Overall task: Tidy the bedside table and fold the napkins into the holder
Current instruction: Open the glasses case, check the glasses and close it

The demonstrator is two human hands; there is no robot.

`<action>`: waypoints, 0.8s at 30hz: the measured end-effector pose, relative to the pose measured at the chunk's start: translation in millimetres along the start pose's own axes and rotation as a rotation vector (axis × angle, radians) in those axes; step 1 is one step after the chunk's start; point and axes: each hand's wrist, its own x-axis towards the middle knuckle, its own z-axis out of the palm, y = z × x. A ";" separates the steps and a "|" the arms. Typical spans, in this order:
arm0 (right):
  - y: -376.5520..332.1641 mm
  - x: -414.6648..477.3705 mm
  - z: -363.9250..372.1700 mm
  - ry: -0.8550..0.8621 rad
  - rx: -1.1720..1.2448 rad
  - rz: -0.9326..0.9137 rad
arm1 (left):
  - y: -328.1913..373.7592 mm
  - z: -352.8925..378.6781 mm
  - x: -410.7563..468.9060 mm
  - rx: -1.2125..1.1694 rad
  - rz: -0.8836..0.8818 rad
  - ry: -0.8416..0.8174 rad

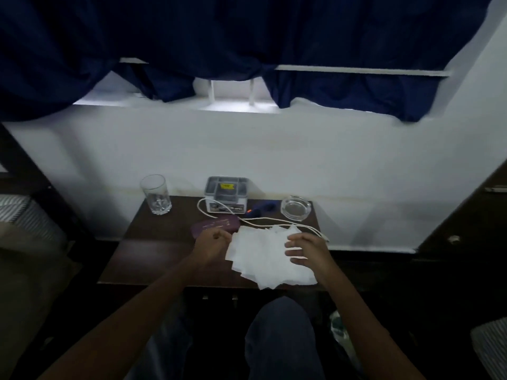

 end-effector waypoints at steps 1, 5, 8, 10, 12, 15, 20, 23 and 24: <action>-1.9 3.2 17.2 -0.030 -0.009 -0.009 | -8.6 -7.0 1.4 0.020 -0.002 0.046; 0.2 19.8 85.1 -0.054 -0.031 -0.012 | -48.2 -26.9 15.3 -0.073 -0.057 0.253; 11.4 39.4 132.2 0.009 -0.012 -0.014 | -67.3 -35.2 25.9 -0.153 -0.118 0.346; 19.8 51.9 155.2 0.070 -0.018 -0.018 | -65.8 -36.6 26.9 -0.114 -0.130 0.387; 27.6 65.1 172.6 0.136 -0.038 -0.025 | -65.6 -34.5 30.9 -0.035 -0.082 0.377; 34.0 84.4 183.7 0.244 -0.077 -0.070 | -67.8 -28.8 43.4 0.146 0.060 0.343; 39.9 115.6 183.1 0.401 -0.117 -0.177 | -58.1 -17.8 77.0 0.631 0.261 0.189; 39.3 127.0 178.6 0.427 -0.097 -0.195 | -59.0 -15.3 94.6 0.810 0.206 0.139; 38.1 128.8 177.2 0.415 -0.091 -0.193 | -61.3 -17.4 96.9 0.838 0.176 0.137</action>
